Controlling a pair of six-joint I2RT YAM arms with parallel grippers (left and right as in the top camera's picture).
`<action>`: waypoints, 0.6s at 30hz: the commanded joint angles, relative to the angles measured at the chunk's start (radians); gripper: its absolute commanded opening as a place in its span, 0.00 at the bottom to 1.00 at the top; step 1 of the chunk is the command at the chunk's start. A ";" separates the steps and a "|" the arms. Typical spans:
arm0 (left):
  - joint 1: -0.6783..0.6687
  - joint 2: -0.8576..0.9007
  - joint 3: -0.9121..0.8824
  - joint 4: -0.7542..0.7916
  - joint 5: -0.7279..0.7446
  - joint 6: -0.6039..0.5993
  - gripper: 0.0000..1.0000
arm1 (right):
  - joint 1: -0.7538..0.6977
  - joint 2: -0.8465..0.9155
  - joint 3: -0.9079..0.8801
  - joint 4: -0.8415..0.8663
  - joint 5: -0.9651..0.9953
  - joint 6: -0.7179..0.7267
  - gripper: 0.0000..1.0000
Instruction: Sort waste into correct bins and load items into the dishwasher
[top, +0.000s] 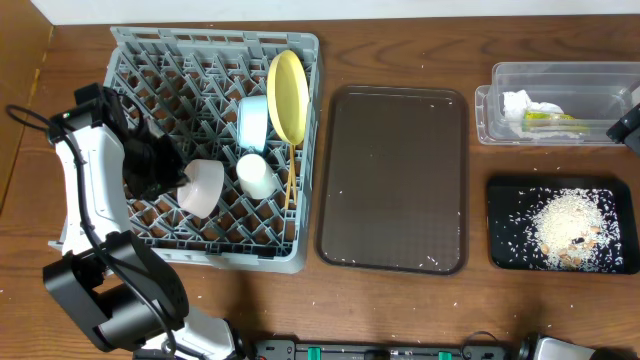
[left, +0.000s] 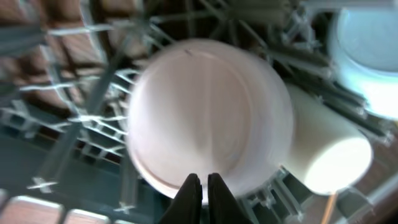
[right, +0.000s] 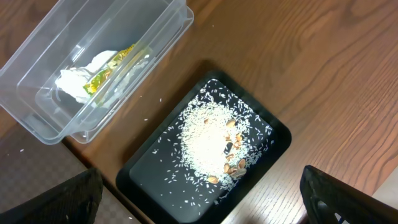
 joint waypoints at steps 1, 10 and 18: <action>-0.002 0.002 -0.002 0.010 -0.157 -0.092 0.08 | -0.010 0.001 -0.004 -0.002 0.014 0.013 0.99; -0.037 0.002 -0.079 0.055 0.061 -0.013 0.08 | -0.010 0.001 -0.004 -0.002 0.014 0.013 0.99; -0.111 0.002 -0.080 0.043 0.085 0.001 0.08 | -0.010 0.001 -0.004 -0.002 0.014 0.013 0.99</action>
